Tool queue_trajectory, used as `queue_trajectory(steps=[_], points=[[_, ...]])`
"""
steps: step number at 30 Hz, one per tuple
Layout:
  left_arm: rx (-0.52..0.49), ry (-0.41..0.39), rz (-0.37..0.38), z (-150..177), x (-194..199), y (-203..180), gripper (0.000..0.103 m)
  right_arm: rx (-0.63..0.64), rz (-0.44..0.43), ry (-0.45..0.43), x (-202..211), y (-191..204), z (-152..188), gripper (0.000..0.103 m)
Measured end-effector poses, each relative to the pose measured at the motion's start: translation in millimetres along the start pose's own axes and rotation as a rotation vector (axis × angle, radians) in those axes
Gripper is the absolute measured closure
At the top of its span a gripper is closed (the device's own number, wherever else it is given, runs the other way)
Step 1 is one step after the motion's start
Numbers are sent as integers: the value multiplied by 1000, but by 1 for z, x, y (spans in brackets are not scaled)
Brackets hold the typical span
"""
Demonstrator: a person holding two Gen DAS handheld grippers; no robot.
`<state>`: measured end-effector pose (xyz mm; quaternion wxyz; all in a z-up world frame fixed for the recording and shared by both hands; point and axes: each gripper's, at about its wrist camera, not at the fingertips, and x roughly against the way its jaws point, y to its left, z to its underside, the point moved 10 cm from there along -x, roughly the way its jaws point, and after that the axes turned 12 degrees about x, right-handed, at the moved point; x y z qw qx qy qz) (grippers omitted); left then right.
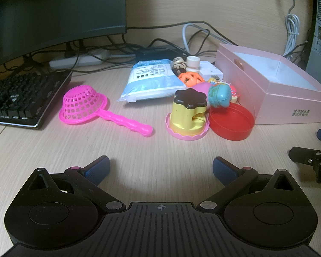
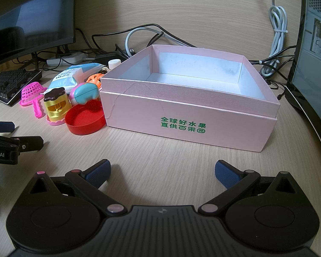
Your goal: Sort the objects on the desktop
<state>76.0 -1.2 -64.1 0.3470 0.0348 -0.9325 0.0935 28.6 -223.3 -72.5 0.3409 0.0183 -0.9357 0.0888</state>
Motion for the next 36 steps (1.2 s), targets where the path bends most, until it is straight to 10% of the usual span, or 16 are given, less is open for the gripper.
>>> queue_trajectory(steps=[36], points=[[-1,17,-8,-1,-4,2,0,-28,-45,17,7,-2,0,0]])
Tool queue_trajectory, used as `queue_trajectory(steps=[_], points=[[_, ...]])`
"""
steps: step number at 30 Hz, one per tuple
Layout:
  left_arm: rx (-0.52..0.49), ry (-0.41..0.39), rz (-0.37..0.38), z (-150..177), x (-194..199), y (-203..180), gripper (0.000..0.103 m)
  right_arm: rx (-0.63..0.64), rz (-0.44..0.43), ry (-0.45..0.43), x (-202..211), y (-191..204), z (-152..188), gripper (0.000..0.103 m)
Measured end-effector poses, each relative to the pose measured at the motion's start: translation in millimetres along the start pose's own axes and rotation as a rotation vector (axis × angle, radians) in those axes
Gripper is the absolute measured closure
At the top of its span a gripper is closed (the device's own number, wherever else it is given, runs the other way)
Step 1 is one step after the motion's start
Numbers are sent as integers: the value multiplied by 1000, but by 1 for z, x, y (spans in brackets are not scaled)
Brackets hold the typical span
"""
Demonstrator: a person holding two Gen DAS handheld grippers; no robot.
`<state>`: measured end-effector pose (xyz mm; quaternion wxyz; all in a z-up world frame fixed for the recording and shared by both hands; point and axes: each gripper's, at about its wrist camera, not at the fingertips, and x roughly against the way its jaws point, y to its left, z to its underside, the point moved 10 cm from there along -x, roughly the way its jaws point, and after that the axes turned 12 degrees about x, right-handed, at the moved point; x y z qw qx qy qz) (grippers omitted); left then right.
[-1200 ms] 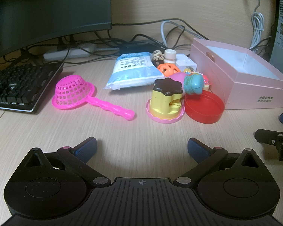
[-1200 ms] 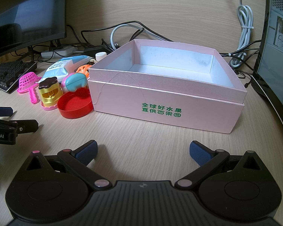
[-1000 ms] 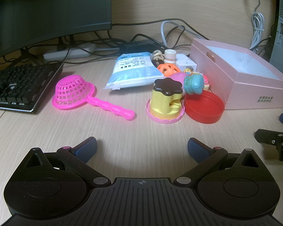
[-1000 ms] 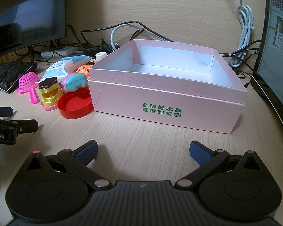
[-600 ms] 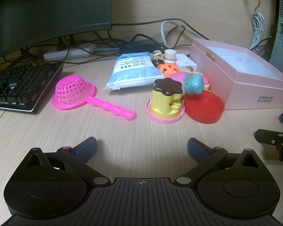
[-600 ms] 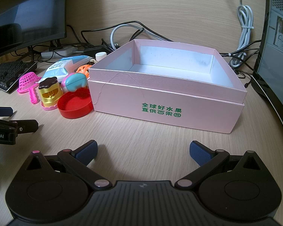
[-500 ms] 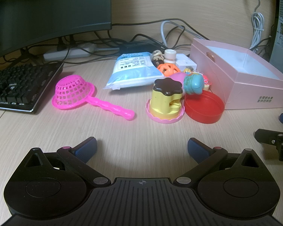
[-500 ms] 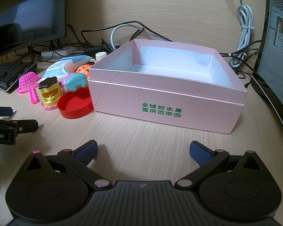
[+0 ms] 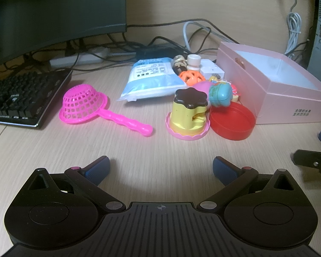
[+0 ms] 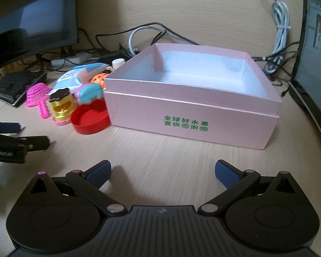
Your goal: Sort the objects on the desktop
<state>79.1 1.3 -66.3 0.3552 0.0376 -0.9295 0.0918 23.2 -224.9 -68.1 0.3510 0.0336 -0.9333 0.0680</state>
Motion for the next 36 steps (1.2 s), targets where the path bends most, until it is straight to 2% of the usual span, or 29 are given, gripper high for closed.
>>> queue_trajectory(steps=[2,5,8,13,18,20,22,24,25,27,29,30,36], points=[[0,6,-3,-1,0,0,0,-22,7,9,4,-1,3,0],[-4,15,-7,-2,-1,-1,0,13,54,52,5,6,7,0],[-6,27,-4,-5,-1,-3,0,5,56,72,4,5,7,0],[-14,-22,36,-27,4,-17,0,10,56,66,5,5,8,0],[-33,-44,51,-51,-13,-39,1,49,27,64,7,15,6,0],[-64,-56,51,-58,-19,-48,14,92,41,39,11,24,0,0],[-77,-37,72,-60,-24,-53,35,158,42,1,15,35,-9,0],[-60,-21,100,-60,-22,-53,47,235,37,-50,19,49,-21,0],[-54,-19,97,-59,-19,-50,59,271,30,-70,20,56,-27,4],[-42,-5,102,-54,-12,-42,61,340,-4,-91,17,72,-39,20],[-26,5,101,-47,-2,-30,61,382,-61,-78,7,89,-47,46],[-23,10,94,-44,3,-23,61,393,-90,-67,2,97,-50,51],[55,64,83,-21,41,17,60,361,-149,-61,-32,122,-73,53]])
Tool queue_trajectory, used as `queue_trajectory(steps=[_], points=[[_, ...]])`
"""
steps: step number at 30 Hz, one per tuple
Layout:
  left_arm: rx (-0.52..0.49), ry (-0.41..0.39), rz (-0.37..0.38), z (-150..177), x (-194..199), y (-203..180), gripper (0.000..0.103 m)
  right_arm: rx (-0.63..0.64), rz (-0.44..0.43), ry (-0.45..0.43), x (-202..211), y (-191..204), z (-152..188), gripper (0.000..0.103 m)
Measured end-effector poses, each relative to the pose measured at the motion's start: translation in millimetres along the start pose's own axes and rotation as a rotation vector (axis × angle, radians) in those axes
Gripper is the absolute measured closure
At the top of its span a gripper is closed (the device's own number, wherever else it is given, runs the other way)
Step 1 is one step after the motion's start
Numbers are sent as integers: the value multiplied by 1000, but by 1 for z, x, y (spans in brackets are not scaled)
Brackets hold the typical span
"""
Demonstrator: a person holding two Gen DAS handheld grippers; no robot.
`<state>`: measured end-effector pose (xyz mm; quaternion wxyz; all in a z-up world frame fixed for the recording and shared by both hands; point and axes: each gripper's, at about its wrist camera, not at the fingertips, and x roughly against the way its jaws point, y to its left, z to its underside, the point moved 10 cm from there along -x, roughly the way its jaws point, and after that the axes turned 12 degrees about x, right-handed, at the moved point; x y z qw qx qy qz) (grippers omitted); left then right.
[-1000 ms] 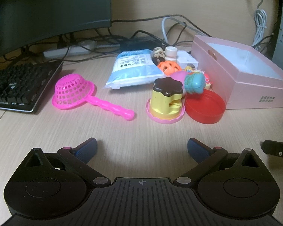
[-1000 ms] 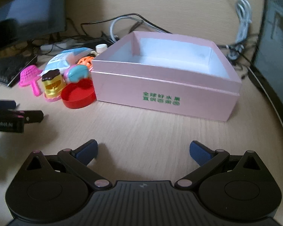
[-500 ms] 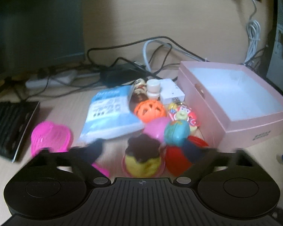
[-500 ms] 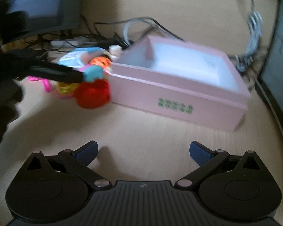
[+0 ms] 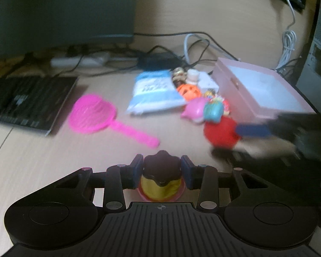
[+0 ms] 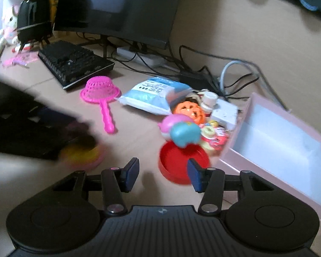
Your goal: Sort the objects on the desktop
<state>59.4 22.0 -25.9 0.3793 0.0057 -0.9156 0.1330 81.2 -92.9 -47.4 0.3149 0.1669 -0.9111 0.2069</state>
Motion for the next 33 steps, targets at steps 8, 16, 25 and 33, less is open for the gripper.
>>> queue_trajectory(steps=[8,16,25,33], points=[[88,7,1,18,33,27,34,-181,-173,77,-1,17,12,50],[73,39,6,38,37,30,20,-124,-136,107,73,28,57,26],[49,17,12,39,48,23,11,-44,-2,60,39,12,23,38],[38,14,5,42,51,27,8,-17,-75,38,27,35,-1,55]])
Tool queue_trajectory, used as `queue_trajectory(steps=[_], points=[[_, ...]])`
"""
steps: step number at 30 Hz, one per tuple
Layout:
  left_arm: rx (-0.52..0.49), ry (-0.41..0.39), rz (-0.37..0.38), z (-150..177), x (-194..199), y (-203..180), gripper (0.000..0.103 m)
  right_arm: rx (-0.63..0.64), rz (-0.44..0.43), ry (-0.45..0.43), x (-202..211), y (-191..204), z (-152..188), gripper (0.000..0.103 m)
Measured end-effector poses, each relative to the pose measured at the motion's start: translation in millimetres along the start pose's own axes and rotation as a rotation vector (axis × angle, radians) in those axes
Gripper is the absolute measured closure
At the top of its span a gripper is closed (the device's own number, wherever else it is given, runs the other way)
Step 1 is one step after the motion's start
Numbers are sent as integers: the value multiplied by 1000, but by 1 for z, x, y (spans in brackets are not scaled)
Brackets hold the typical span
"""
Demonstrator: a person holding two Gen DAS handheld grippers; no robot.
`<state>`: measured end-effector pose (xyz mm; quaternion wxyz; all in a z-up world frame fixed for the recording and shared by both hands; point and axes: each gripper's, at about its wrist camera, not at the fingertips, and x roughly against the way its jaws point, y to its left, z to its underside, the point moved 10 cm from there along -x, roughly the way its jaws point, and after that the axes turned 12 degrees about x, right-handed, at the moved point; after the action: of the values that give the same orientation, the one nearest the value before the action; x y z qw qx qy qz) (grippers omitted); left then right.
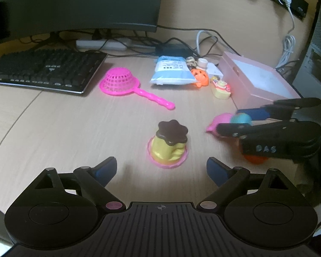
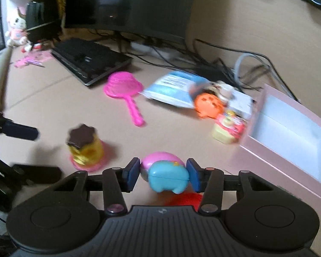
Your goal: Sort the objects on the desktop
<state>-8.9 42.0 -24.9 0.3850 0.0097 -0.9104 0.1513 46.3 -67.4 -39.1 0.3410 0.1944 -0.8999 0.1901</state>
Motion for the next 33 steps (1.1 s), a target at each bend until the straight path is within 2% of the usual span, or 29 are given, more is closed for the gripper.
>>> queue_trajectory(steps=[3,8,10,15,18,21,22,23,24,26,28,29,33], points=[[-17,6,8,0,-4,-4,8,33,-17,-17,-4,15,-4,53],[-30,26,31,0,-13,-9,8,109,84,-23,11,11,13,19],[-29,39,44,1,-18,-11,8,94,100,-1,17,2,26,16],[-79,51,68,3,-26,-22,8,-54,78,71,18,-20,59,16],[-122,54,71,4,-30,-27,8,-152,58,64,19,-31,66,16],[-165,48,51,4,-37,-28,8,-173,60,65,17,-38,69,17],[-214,59,77,5,-40,-31,8,-173,55,70,16,-38,70,24],[-224,57,72,4,-43,-30,9,-169,55,69,17,-38,70,33],[-228,51,63,3,-46,-30,12,-160,51,68,18,-36,68,39],[-244,53,68,1,-50,-31,20,-149,43,71,21,-35,66,39],[-246,54,67,-2,-53,-32,39,-140,49,72,26,-35,66,39],[-252,52,61,-3,-54,-32,42,-134,52,76,29,-35,67,39],[-297,48,69,-1,-49,-36,42,-137,65,91,48,-43,74,39]])
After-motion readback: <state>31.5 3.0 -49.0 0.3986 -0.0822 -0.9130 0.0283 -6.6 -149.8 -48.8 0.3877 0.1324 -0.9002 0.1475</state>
